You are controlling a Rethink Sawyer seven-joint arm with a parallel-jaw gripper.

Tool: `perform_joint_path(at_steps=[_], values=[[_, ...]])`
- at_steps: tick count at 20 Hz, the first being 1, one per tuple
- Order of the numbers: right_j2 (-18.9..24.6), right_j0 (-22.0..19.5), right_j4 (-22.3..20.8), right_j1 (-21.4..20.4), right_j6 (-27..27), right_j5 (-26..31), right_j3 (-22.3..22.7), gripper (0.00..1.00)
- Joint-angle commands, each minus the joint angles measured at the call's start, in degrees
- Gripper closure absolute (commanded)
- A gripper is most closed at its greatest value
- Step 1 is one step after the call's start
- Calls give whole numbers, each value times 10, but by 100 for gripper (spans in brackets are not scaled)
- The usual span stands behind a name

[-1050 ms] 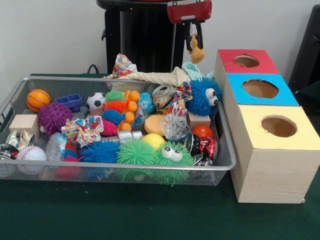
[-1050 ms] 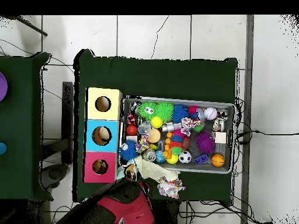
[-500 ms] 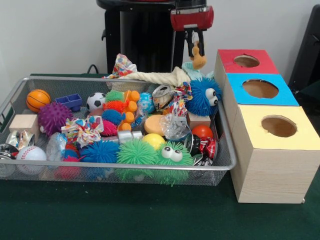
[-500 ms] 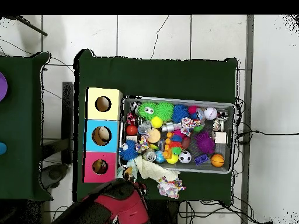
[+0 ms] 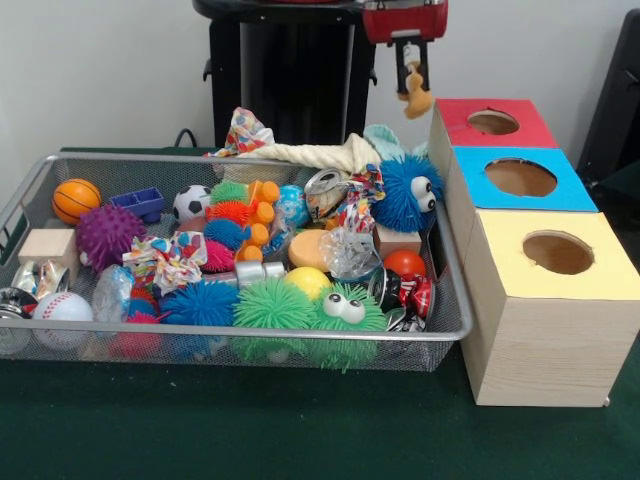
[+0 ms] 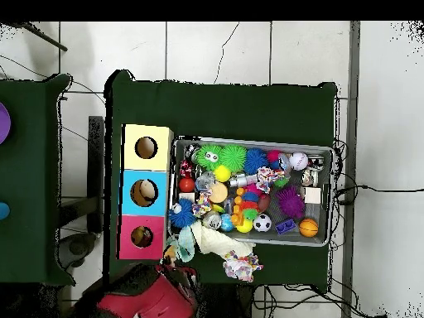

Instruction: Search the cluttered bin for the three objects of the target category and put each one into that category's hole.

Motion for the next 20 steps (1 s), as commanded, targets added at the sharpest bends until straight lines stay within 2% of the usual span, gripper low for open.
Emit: perform_joint_path(at_steps=[1, 5, 11, 17, 20], values=[[29, 50, -38, -5, 350, -30, -40, 100], [-8, 72, 5, 31, 356, -65, -51, 100], [-12, 86, 38, 56, 359, -59, -60, 100], [6, 102, 56, 61, 360, -21, -59, 100], [-29, 106, 68, 76, 366, -73, -56, 100]])
